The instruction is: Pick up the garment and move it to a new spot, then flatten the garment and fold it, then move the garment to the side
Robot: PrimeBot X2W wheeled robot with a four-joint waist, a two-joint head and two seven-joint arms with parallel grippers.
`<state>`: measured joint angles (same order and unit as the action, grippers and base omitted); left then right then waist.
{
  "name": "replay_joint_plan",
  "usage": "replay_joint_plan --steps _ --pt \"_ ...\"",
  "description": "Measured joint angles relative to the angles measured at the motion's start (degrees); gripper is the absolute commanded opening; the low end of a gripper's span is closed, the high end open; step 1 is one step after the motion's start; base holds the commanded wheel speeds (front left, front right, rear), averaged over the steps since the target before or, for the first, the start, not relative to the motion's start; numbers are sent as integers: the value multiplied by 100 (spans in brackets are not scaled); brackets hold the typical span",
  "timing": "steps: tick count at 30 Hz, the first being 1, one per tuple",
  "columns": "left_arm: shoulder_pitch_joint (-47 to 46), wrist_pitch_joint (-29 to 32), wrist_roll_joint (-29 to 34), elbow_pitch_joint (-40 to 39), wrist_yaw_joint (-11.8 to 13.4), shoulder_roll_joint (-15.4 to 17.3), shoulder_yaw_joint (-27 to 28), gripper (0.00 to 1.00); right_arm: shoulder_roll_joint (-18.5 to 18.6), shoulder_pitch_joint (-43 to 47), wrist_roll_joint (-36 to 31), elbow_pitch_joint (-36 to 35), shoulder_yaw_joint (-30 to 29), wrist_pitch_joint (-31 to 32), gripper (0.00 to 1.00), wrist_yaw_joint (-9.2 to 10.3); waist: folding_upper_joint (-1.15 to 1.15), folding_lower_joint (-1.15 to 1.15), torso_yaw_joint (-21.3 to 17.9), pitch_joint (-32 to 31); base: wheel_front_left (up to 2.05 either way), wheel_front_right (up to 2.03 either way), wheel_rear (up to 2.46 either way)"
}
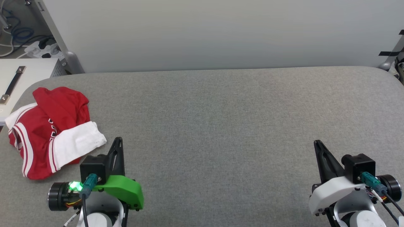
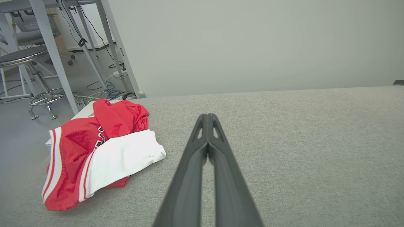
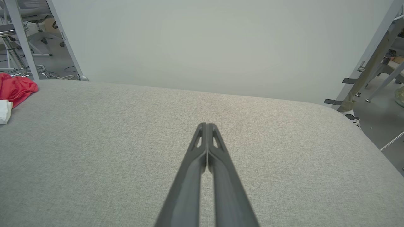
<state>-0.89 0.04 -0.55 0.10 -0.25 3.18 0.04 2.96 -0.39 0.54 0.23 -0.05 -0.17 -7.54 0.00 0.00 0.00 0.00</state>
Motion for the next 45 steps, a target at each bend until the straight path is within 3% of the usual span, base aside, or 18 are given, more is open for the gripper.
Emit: replay_joint_plan --steps 26,27,45 --pt "0 0 0 0 0 0 2 0 0 0 0 0 -1 0 0 0 0 0 0 0 0 0 0" --pt "-2 0 -3 1 -1 1 0 100 0 -1 3 1 -2 0 100 -1 0 0 0 0 0 0 0" --pt "-4 -111 -103 98 -1 3 -13 100 1 -1 94 38 -83 -118 100 -1 0 0 -5 9 0 0 0"
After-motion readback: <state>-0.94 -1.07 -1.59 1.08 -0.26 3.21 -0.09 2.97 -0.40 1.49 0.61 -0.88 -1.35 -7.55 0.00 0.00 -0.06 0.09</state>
